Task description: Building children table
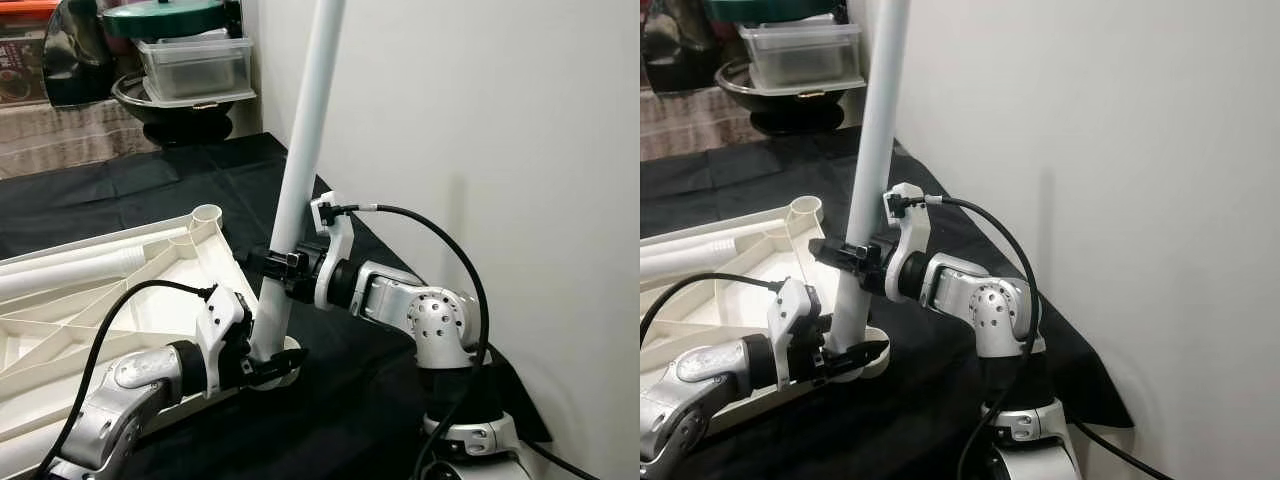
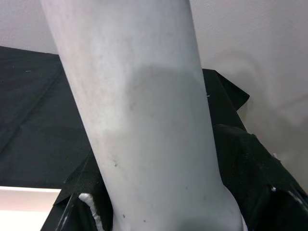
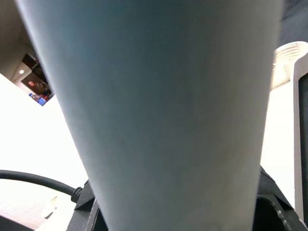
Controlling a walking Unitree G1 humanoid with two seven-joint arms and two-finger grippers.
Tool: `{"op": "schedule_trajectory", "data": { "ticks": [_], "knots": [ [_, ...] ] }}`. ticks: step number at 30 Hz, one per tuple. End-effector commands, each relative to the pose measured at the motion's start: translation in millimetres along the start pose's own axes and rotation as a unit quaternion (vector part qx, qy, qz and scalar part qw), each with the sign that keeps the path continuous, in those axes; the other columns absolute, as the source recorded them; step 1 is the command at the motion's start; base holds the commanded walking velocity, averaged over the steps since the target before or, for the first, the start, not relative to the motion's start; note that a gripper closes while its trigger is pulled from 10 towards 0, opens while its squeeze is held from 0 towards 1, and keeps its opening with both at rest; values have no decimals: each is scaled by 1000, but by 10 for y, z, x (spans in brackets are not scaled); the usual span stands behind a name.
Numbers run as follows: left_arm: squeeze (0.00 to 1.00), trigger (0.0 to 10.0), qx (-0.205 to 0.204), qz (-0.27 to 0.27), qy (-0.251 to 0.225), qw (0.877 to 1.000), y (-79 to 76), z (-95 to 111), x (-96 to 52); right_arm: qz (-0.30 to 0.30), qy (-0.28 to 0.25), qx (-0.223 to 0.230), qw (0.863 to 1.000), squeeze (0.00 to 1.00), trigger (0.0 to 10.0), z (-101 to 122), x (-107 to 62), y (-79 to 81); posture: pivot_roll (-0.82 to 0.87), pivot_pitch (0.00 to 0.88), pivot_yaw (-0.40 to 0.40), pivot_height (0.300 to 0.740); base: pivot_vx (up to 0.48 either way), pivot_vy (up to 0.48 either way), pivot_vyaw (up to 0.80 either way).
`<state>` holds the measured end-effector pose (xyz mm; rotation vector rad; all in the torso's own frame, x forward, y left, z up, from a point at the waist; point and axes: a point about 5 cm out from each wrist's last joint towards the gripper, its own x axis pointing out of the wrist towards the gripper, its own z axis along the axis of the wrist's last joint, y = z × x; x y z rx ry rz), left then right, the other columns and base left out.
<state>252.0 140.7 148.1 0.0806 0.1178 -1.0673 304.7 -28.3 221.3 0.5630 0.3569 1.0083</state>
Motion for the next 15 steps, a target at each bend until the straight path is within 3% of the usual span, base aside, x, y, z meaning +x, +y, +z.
{"op": "schedule_trajectory", "data": {
  "ticks": [1,3,4,5,6,10,15],
  "knots": [
    [0,10000,23,-27,-2,999,-68,-1,49,26,-31,21,999,0,0,100,-6,59,20,0,-57,740,0,0,0],
    [0,10000,22,-28,-1,999,-69,-4,49,28,-32,22,999,0,0,103,-7,69,20,0,-57,740,0,0,0],
    [247,10000,29,-30,0,999,-65,-15,33,33,-29,26,999,0,0,78,-11,102,20,0,-56,740,0,0,0],
    [247,10000,33,-30,0,999,-60,-17,23,34,-27,26,999,0,0,63,-12,113,20,0,-56,740,0,0,0],
    [1000,10000,36,-24,-3,999,-38,-13,10,32,-26,24,999,0,0,54,-19,111,23,0,-57,740,0,0,0],
    [1000,10000,41,-12,-7,999,1,-4,-10,22,-33,18,999,0,0,73,-38,82,24,0,-58,740,0,0,0],
    [1000,10000,46,21,-23,998,63,77,-113,-39,-92,-30,995,0,0,413,-165,-114,21,0,-57,740,0,0,0]
  ]
}}
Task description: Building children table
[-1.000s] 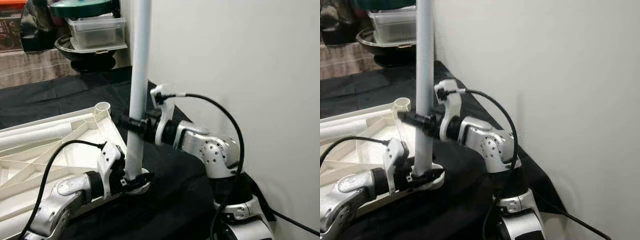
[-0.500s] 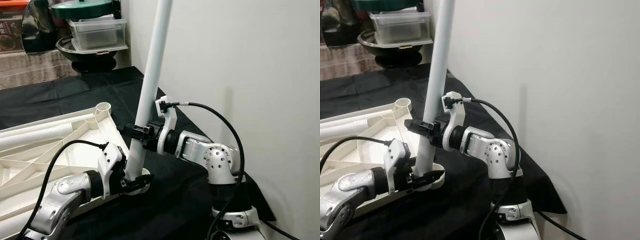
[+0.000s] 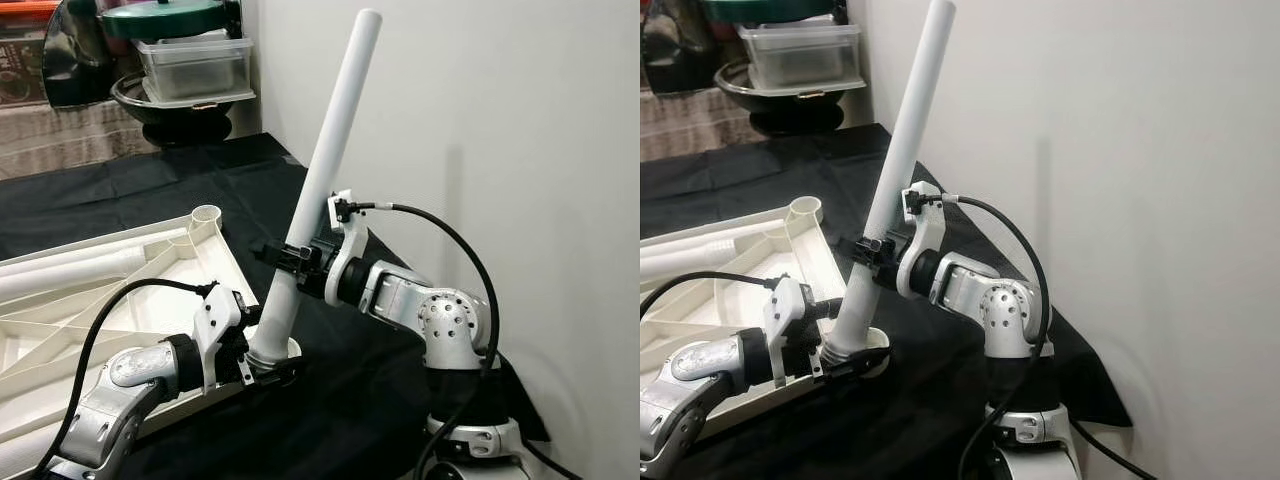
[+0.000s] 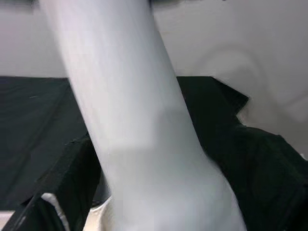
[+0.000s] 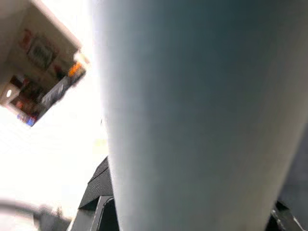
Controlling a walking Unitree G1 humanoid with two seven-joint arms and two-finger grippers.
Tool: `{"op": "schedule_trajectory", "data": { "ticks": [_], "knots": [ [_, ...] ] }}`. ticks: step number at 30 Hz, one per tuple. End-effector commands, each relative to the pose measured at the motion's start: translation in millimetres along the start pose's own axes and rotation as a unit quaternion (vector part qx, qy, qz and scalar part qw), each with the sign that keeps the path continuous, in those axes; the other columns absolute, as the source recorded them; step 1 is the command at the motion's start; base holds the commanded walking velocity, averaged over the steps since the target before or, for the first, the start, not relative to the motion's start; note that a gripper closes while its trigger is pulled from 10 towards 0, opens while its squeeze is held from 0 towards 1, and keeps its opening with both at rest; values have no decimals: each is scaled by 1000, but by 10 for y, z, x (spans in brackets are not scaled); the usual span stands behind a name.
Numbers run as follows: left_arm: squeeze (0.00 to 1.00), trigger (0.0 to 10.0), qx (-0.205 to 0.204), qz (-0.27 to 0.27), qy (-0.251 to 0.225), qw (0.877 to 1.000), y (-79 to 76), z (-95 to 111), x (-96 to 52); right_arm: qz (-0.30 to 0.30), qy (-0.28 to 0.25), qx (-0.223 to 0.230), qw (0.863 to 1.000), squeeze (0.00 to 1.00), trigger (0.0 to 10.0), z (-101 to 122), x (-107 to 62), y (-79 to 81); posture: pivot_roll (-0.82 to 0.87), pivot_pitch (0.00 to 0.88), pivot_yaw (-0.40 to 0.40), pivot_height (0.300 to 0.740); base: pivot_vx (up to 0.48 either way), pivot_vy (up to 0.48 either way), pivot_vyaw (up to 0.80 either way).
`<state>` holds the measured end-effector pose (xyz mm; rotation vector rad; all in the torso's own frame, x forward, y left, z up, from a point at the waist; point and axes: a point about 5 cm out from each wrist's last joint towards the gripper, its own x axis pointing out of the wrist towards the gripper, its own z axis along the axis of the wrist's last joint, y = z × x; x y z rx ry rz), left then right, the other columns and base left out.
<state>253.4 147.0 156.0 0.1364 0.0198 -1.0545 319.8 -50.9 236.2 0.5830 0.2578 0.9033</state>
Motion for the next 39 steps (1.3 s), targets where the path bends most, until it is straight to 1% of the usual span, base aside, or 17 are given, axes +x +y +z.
{"op": "schedule_trajectory", "data": {
  "ticks": [1,5,6,7,8,9,11,12,14,15,16,17,19,25,28,35,39],
  "knots": [
    [1000,10000,0,11,4,1000,20,7,-53,-2,-33,-17,999,0,0,153,-21,-11,21,0,-57,740,0,0,0],
    [1000,10000,3,68,-9,998,100,107,-173,-45,-68,-72,994,0,0,405,-116,-150,26,0,-58,740,0,0,0],
    [816,10000,0,86,-17,996,123,132,-208,-59,-78,-95,991,0,0,470,-141,-177,26,0,-58,740,0,0,0],
    [816,10000,-2,96,-23,995,135,145,-227,-67,-83,-108,988,0,0,506,-154,-191,26,0,-58,740,0,0,0],
    [0,10000,3,123,-32,992,170,158,-256,-82,-91,-136,983,0,0,553,-170,-207,35,0,-64,740,0,0,0],
    [0,10000,3,123,-32,992,170,158,-256,-82,-91,-136,983,0,0,553,-170,-207,35,0,-64,740,0,0,0],
    [0,10000,-8,177,-58,982,224,178,-318,-122,-110,-212,963,0,0,641,-200,-227,35,0,-64,740,0,0,0],
    [0,10000,-8,177,-58,982,224,178,-318,-122,-110,-212,963,0,0,641,-200,-227,35,0,-64,740,0,0,0],
    [0,10000,-26,242,-85,966,241,186,-338,-159,-125,-278,939,0,0,652,-208,-224,49,0,-66,740,0,0,0],
    [0,10000,-51,282,-101,953,241,172,-341,-170,-134,-286,934,0,4745,631,-210,-218,52,0,-65,740,0,0,0],
    [0,10000,-69,309,-111,942,239,159,-345,-176,-140,-288,931,0,4745,617,-212,-213,52,0,-65,740,0,0,0],
    [0,10000,-84,330,-112,933,216,120,-345,-194,-133,-284,929,0,10000,584,-220,-236,55,0,-65,740,0,0,0],
    [0,10000,-96,345,-105,928,174,71,-344,-210,-129,-283,927,0,10000,556,-228,-271,55,0,-65,740,0,0,0],
    [0,10000,-73,355,-75,929,66,24,-306,-213,-152,-284,922,0,10000,499,-286,-248,59,0,-67,740,0,0,0],
    [0,10000,-56,374,-48,924,4,-8,-289,-226,-180,-297,910,0,10000,449,-377,-225,63,0,-62,740,0,0,0],
    [0,10000,-74,392,-48,916,-54,0,-287,-237,-190,-297,905,0,10000,303,-485,-239,69,0,-67,740,0,69,0],
    [0,10000,-61,392,-47,917,-55,13,-285,-236,-184,-301,905,0,10000,268,-476,-238,70,0,-68,740,0,480,0]
  ]
}}
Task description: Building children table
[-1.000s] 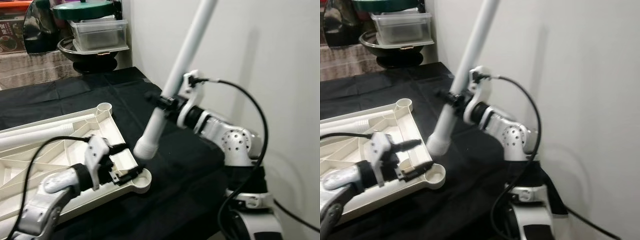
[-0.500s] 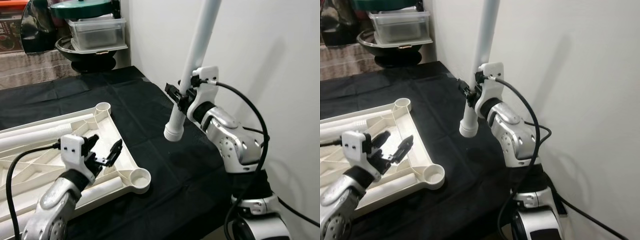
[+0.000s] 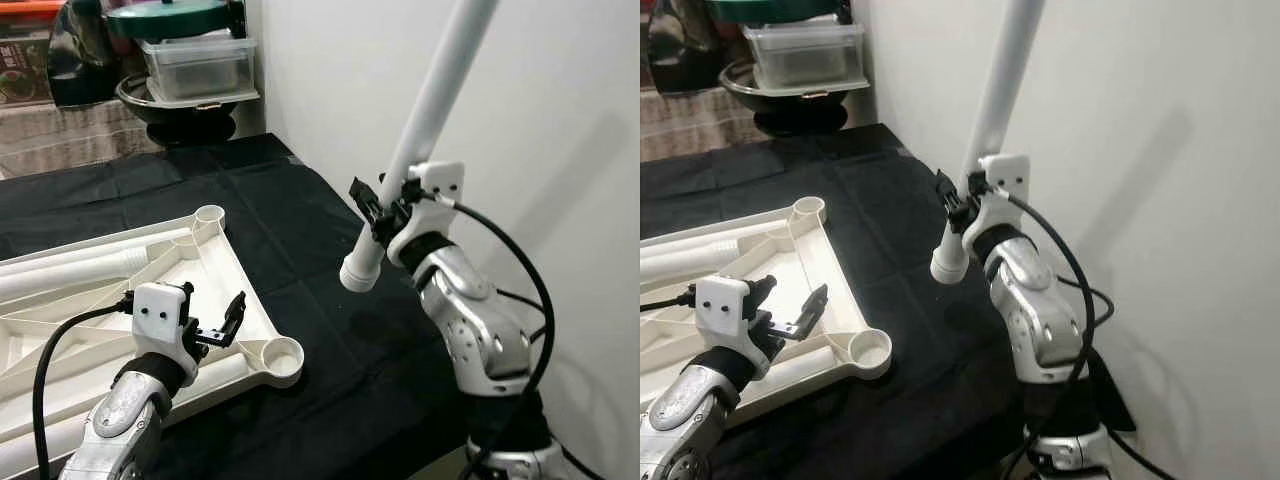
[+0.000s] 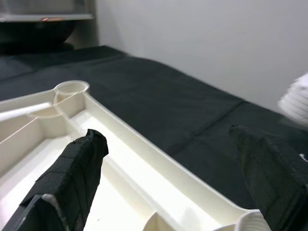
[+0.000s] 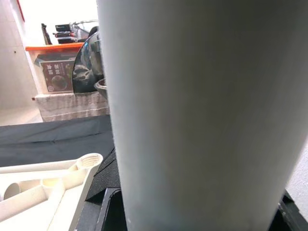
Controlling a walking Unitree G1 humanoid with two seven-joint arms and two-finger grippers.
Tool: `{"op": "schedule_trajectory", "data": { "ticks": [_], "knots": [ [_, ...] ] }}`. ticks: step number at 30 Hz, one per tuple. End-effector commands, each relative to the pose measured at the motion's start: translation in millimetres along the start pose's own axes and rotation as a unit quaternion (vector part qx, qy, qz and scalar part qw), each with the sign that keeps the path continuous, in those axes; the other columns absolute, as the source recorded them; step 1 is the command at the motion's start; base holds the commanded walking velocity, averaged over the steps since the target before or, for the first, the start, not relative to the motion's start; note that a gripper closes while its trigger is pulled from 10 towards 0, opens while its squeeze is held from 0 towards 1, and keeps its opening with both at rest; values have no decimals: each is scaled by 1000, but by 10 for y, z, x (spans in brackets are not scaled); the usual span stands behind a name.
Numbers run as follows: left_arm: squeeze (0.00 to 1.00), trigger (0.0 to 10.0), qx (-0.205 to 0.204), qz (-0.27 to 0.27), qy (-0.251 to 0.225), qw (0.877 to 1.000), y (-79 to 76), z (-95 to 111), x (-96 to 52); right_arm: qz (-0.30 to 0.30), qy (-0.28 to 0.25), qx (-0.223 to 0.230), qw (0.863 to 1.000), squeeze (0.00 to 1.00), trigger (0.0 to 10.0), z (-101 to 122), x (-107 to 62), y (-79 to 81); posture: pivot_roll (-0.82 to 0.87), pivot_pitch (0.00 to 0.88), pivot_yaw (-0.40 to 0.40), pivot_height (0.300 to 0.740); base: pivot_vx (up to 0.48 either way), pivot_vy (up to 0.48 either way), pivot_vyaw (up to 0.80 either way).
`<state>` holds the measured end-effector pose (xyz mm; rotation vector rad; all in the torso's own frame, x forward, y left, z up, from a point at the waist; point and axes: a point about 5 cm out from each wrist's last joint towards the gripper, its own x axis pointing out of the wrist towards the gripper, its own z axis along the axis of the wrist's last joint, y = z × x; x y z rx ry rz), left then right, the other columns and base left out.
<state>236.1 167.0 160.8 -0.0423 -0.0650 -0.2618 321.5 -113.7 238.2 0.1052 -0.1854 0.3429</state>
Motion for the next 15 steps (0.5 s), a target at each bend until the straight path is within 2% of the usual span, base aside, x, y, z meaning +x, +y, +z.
{"op": "schedule_trajectory", "data": {
  "ticks": [1,7,15],
  "knots": [
    [0,10000,8,5,7,1000,14,-16,-21,5,-16,-11,1000,0,10000,46,-3,46,70,0,-68,740,0,480,0],
    [0,10000,29,7,6,1000,-26,-23,-34,17,-18,-5,1000,0,10000,18,10,146,76,0,-71,740,0,451,0],
    [0,10000,48,0,5,999,-113,-39,-44,19,-13,-2,1000,0,10000,-32,-11,186,72,0,-72,740,0,0,0]
  ]
}}
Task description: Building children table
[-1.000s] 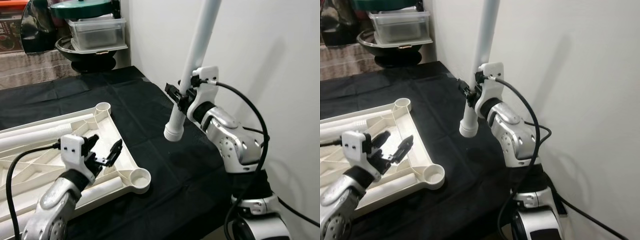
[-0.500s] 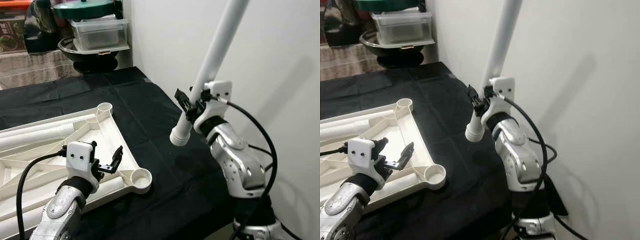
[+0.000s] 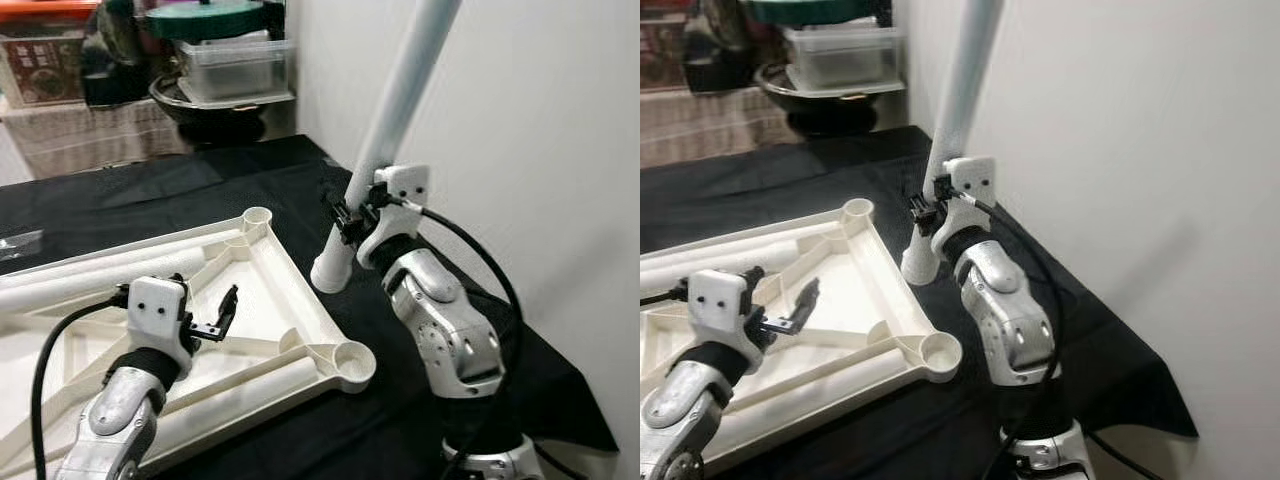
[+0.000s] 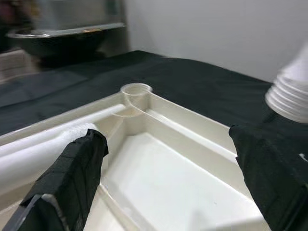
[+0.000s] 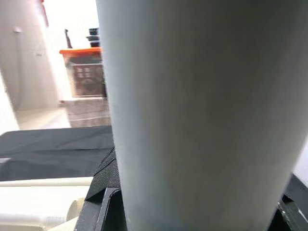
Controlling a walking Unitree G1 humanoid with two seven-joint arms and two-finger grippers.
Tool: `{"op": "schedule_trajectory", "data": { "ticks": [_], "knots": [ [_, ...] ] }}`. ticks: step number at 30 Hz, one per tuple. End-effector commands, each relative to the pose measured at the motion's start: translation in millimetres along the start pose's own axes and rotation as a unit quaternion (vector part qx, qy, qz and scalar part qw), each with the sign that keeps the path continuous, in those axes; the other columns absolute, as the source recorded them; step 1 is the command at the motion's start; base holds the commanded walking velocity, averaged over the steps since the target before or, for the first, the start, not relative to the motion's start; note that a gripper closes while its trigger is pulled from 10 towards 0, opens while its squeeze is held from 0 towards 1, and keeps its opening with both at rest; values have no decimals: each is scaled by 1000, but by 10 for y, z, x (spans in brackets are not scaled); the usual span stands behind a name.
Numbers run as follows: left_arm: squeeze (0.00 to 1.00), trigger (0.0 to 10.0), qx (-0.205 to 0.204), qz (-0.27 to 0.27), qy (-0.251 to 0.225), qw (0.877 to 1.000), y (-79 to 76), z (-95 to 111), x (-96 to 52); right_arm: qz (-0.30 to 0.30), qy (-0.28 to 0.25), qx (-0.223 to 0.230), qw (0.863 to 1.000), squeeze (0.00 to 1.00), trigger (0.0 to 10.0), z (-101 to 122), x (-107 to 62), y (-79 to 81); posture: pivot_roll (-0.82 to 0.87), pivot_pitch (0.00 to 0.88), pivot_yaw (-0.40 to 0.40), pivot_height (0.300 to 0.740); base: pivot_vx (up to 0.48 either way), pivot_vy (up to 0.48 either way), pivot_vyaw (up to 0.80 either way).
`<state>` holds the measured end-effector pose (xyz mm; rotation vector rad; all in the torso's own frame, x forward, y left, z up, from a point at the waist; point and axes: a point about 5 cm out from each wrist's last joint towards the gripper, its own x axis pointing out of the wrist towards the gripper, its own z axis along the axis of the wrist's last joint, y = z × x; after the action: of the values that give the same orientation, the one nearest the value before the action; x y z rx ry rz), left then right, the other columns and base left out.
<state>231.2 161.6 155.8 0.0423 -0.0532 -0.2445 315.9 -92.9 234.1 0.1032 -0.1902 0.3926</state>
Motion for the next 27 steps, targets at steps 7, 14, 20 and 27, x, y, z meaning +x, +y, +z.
{"op": "schedule_trajectory", "data": {
  "ticks": [7,14,20,27],
  "knots": [
    [0,10000,-15,-20,-7,1000,-122,9,-12,-10,-12,-3,1000,0,10000,22,-14,-38,71,0,-75,740,-76,0,0],
    [0,10000,-3,-9,-19,1000,-103,34,30,-13,-12,-1,1000,0,10000,18,-6,-48,65,0,-73,740,-156,0,0],
    [0,10000,11,-2,-2,1000,-79,-34,57,-18,-11,1,1000,0,10000,10,-10,-57,59,0,-69,740,0,0,0],
    [0,10000,9,4,4,1000,-98,-59,78,-22,-4,8,1000,0,10000,-23,-20,-72,55,0,-69,740,0,-192,0]
  ]
}}
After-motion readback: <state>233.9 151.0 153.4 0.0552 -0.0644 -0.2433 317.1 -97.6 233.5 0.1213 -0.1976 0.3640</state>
